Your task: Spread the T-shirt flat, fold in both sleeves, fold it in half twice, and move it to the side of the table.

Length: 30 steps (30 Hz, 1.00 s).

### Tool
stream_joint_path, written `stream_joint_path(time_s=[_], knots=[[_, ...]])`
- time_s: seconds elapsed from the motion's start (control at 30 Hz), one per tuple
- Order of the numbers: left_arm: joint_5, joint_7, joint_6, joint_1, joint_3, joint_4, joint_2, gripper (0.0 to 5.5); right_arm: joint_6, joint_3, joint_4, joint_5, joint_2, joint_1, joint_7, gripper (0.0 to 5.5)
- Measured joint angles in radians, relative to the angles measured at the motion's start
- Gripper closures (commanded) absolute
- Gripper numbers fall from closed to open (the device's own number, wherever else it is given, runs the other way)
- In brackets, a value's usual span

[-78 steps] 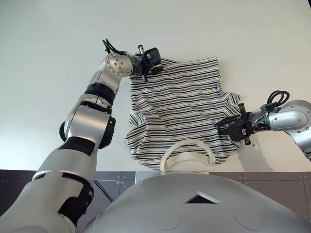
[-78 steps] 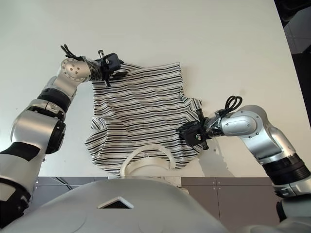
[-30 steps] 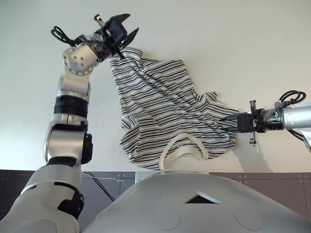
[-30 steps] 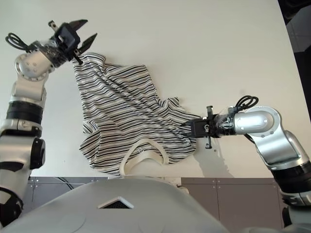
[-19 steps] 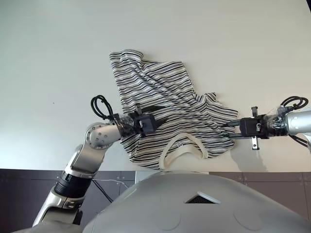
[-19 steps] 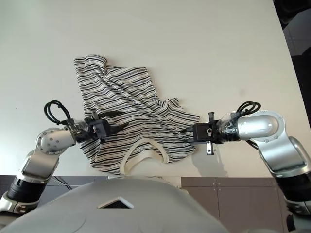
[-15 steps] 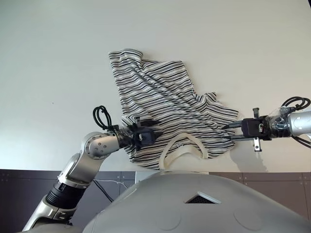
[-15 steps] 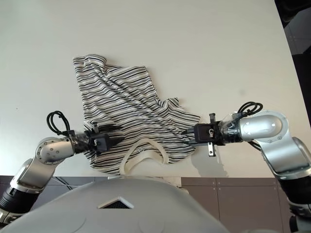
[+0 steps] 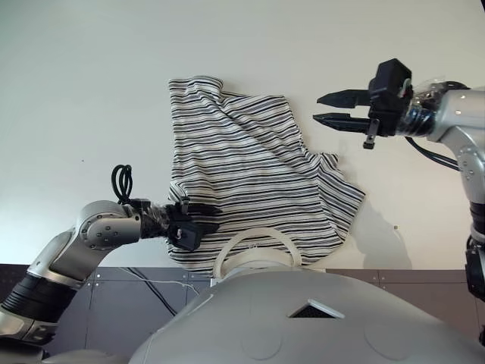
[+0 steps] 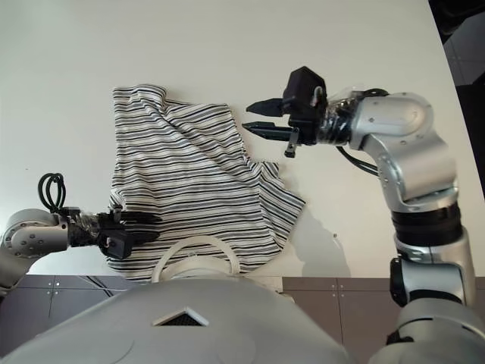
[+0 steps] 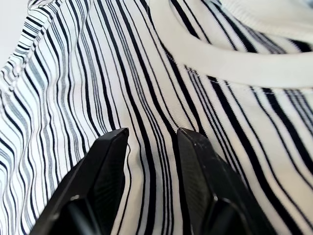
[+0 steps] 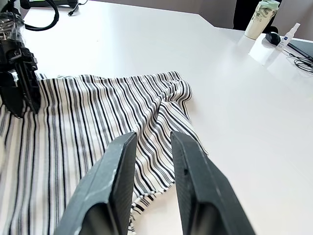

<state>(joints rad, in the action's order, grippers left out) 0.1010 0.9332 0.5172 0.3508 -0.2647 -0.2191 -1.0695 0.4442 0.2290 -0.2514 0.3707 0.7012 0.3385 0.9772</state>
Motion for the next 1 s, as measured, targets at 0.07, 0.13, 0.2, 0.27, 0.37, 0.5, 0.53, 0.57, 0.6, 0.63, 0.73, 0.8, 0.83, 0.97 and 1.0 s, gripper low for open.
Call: stream_joint_path(time_s=[0.07,0.13,0.2,0.27,0.37,0.5,0.53,0.57,0.6,0.63,0.73,0.8,0.83,0.97,1.0], knots=[[-0.023,0.028,0.046,-0.024,0.003,0.047,-0.02,3.64,-0.055,0.063,0.099,-0.076,-0.062,0.028,-0.014,4.26],[-0.041,0.045,0.038,-0.084,0.005,0.097,-0.016,3.64,-0.121,0.123,0.206,-0.137,-0.127,0.049,-0.017,4.26],[-0.072,0.054,-0.027,-0.154,0.011,0.122,0.018,3.64,-0.185,0.172,0.312,-0.191,-0.175,0.068,-0.011,4.26],[-0.165,0.054,-0.135,-0.266,0.023,0.096,0.098,3.64,-0.263,0.238,0.429,-0.269,-0.202,0.081,0.016,4.26],[-0.29,0.062,-0.308,-0.404,0.049,0.015,0.15,3.64,-0.36,0.301,0.464,-0.329,-0.161,0.042,0.102,4.26],[-0.294,0.05,-0.439,-0.494,0.058,-0.025,0.201,3.64,-0.369,0.33,0.32,-0.323,-0.067,-0.035,0.233,4.26],[-0.251,0.028,-0.45,-0.515,0.036,-0.024,0.227,3.64,-0.355,0.334,0.279,-0.315,-0.053,-0.057,0.255,4.26],[-0.193,0.01,-0.446,-0.519,0.001,-0.02,0.255,3.64,-0.336,0.335,0.253,-0.307,-0.049,-0.073,0.269,4.26],[-0.141,-0.005,-0.434,-0.518,-0.03,-0.015,0.276,3.64,-0.314,0.333,0.235,-0.299,-0.047,-0.081,0.275,4.26],[-0.098,-0.017,-0.425,-0.509,-0.053,-0.013,0.285,3.64,-0.287,0.327,0.221,-0.288,-0.045,-0.083,0.276,4.26],[0.02,-0.049,-0.388,-0.399,-0.154,-0.031,0.317,3.64,-0.176,0.215,0.186,-0.197,-0.047,-0.06,0.267,4.26],[0.072,-0.069,-0.38,-0.35,-0.205,-0.035,0.348,3.64,-0.125,0.13,0.197,-0.14,-0.08,0.015,0.225,4.26],[0.083,-0.077,-0.377,-0.339,-0.214,-0.036,0.357,3.64,-0.122,0.107,0.231,-0.135,-0.108,0.049,0.193,4.26],[0.101,-0.08,-0.346,-0.282,-0.211,-0.043,0.335,3.64,-0.202,0.079,0.502,-0.221,-0.247,0.232,0.031,4.26],[0.1,-0.077,-0.335,-0.268,-0.208,-0.045,0.321,3.64,-0.233,0.084,0.57,-0.247,-0.274,0.267,0.009,4.26]])
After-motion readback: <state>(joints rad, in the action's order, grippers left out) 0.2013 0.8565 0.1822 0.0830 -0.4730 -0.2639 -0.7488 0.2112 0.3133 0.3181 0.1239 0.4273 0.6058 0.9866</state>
